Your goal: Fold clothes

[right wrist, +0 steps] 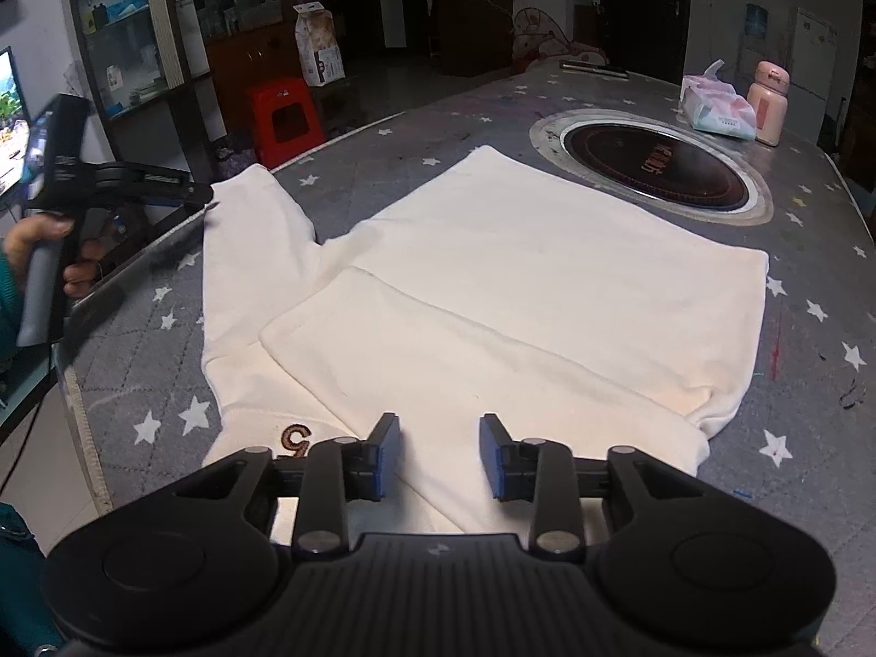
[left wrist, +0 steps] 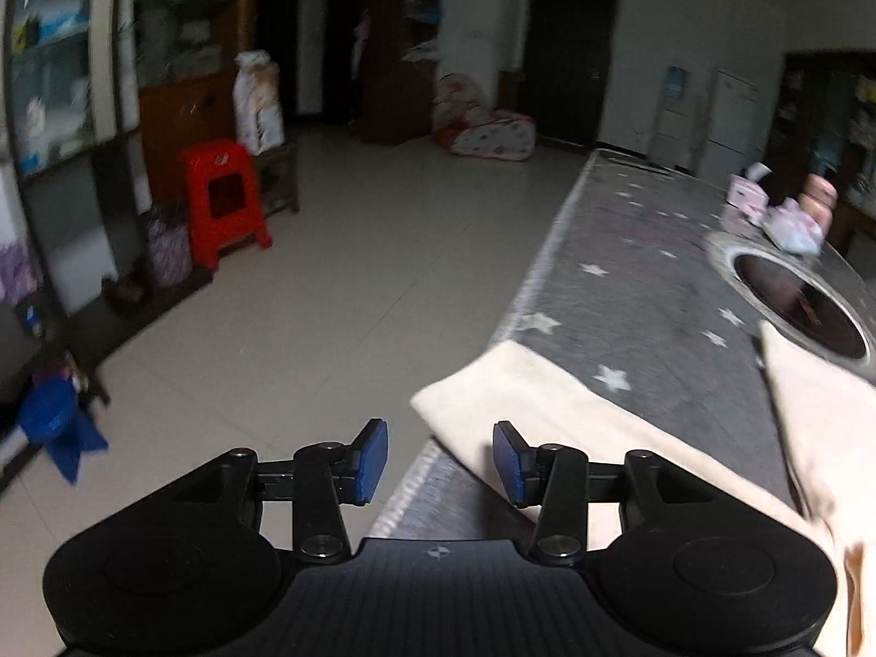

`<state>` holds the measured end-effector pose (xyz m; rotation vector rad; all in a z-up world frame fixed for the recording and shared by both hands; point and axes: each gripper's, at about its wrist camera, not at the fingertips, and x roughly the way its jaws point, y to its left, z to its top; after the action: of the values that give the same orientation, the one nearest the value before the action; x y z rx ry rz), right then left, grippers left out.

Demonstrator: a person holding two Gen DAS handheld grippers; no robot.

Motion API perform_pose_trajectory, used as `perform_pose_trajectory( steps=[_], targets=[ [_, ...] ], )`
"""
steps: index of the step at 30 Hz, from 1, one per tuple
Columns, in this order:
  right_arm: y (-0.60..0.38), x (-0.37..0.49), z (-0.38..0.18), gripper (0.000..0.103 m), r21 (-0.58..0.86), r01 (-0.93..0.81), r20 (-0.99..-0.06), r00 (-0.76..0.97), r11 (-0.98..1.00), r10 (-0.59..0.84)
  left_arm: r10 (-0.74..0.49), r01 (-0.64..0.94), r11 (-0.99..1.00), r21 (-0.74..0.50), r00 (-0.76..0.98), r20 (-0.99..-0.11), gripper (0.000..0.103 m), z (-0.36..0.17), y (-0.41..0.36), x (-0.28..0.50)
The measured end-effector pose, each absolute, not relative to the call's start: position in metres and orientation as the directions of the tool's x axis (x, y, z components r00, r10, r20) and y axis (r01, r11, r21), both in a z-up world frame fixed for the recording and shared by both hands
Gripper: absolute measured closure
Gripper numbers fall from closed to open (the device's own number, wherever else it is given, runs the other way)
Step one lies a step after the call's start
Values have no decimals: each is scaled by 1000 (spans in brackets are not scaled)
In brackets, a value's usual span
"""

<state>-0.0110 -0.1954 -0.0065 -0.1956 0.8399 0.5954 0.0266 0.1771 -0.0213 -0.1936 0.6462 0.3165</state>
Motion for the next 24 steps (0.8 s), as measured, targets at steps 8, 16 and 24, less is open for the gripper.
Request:
perform_pose_trajectory(
  steps=[8, 16, 24],
  targets=[
    [-196, -16, 1, 68, 65, -568, -736, 528, 820, 424, 188, -348, 924, -157, 772, -607, 78, -26, 188, 31],
    [-212, -17, 10, 68, 74, -528, -712, 566, 846, 415, 76, -249, 941, -231, 817, -571, 96, -12, 169, 27],
    [-236, -16, 15, 68, 113, -467, -686, 602, 877, 409, -181, 45, 959, -280, 858, -481, 96, 35, 94, 7]
  ],
)
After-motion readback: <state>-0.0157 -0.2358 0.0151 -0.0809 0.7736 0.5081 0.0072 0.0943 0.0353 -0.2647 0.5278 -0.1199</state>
